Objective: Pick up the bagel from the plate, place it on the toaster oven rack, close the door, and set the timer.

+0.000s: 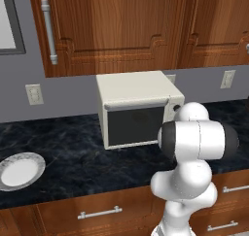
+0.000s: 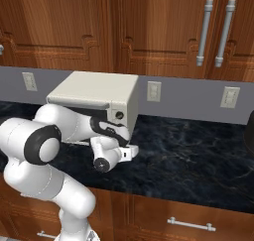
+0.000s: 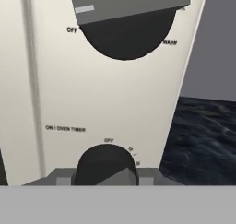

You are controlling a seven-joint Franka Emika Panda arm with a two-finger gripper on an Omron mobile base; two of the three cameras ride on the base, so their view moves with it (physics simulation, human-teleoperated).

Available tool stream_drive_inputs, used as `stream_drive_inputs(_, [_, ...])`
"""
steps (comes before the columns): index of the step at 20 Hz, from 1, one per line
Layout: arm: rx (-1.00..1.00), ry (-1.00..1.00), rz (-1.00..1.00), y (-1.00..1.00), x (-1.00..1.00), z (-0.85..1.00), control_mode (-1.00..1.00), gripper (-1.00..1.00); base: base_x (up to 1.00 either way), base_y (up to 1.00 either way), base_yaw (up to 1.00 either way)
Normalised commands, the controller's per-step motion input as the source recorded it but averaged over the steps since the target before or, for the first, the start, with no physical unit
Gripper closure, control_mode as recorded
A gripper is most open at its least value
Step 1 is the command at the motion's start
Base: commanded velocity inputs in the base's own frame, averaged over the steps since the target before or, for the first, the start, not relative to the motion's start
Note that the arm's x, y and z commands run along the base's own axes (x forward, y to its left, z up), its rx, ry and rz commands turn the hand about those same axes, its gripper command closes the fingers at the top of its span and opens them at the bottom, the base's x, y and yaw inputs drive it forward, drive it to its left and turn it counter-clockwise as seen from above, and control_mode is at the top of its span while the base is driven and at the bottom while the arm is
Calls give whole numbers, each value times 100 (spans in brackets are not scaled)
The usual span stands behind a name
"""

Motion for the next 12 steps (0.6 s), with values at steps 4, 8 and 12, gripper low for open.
stream_drive_inputs(4, [20, 0, -7, -24, 0, 0, -100, 100, 0, 0, 0])
stream_drive_inputs(8, [26, 0, -12, -27, 0, 0, -100, 100, 0, 0, 0])
stream_drive_inputs(12, [31, 0, -16, -28, 0, 0, -100, 100, 0, 0, 0])
